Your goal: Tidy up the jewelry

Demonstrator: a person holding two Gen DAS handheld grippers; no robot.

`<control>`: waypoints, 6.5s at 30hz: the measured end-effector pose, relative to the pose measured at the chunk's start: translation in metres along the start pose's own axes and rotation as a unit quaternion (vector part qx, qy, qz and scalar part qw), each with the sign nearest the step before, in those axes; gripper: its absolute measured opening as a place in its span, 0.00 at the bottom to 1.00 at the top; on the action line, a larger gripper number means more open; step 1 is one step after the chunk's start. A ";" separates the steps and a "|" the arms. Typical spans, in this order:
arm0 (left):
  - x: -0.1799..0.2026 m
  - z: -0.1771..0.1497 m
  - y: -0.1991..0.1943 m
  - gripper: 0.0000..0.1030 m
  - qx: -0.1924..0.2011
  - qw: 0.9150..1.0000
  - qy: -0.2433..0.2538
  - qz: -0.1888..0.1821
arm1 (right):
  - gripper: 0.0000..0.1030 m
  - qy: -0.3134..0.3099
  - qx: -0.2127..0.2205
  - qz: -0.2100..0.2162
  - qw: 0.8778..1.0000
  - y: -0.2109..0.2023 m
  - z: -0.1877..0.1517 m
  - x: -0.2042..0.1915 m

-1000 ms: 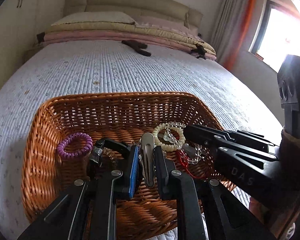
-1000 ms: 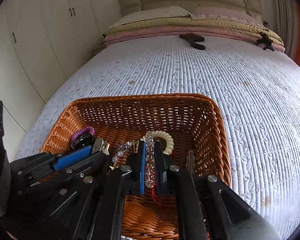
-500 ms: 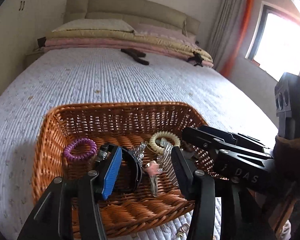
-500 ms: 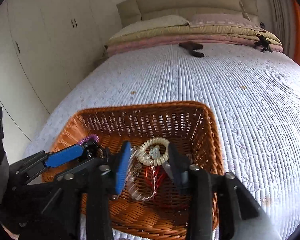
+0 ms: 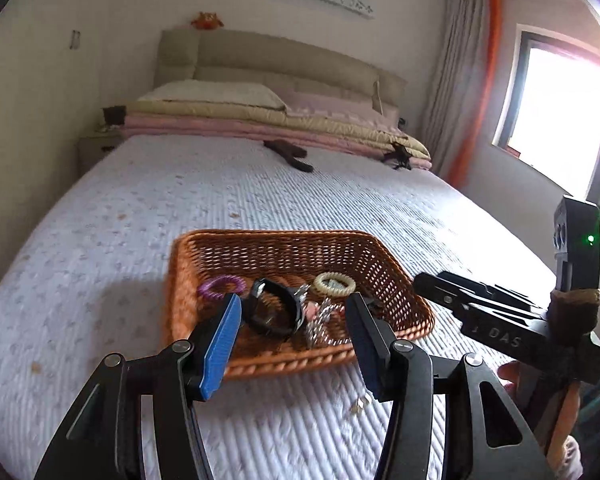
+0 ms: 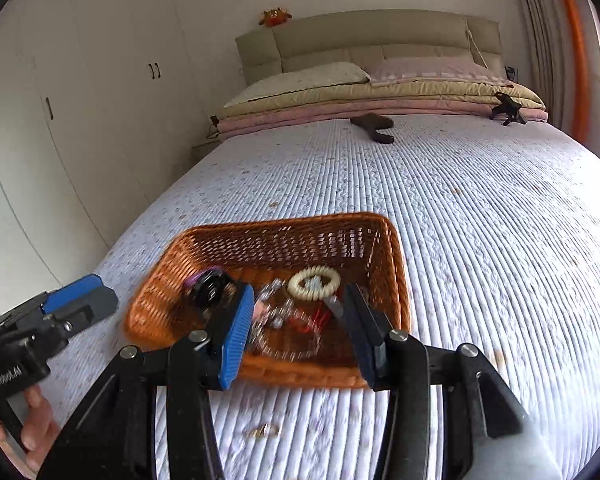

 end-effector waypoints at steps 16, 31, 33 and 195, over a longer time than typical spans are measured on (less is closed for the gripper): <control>-0.017 -0.088 -0.129 0.76 0.039 0.999 -0.019 0.019 | 0.48 -0.030 0.015 0.025 0.999 -0.079 -0.082 -0.038; -0.031 -0.168 -0.061 0.76 -0.048 0.997 -0.013 0.053 | 0.48 -0.030 -0.057 -0.007 0.998 -0.014 -0.147 -0.026; -0.031 -0.170 -0.059 0.76 -0.050 0.997 -0.016 0.047 | 0.48 -0.027 -0.060 -0.007 0.998 -0.011 -0.147 -0.024; 0.002 -0.118 -0.091 0.65 0.156 0.984 0.013 0.082 | 0.71 -0.053 0.142 -0.082 0.985 -0.106 -0.113 -0.004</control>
Point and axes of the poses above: each gripper's, at about its wrist camera, not at the fingertips, and y roughly the way its jaws point, x to its right, z to its top, the point moved 5 cm from there along y, roughly the way its jaws point, and after that the axes turned 1 degree about y, right-handed, at the moved point
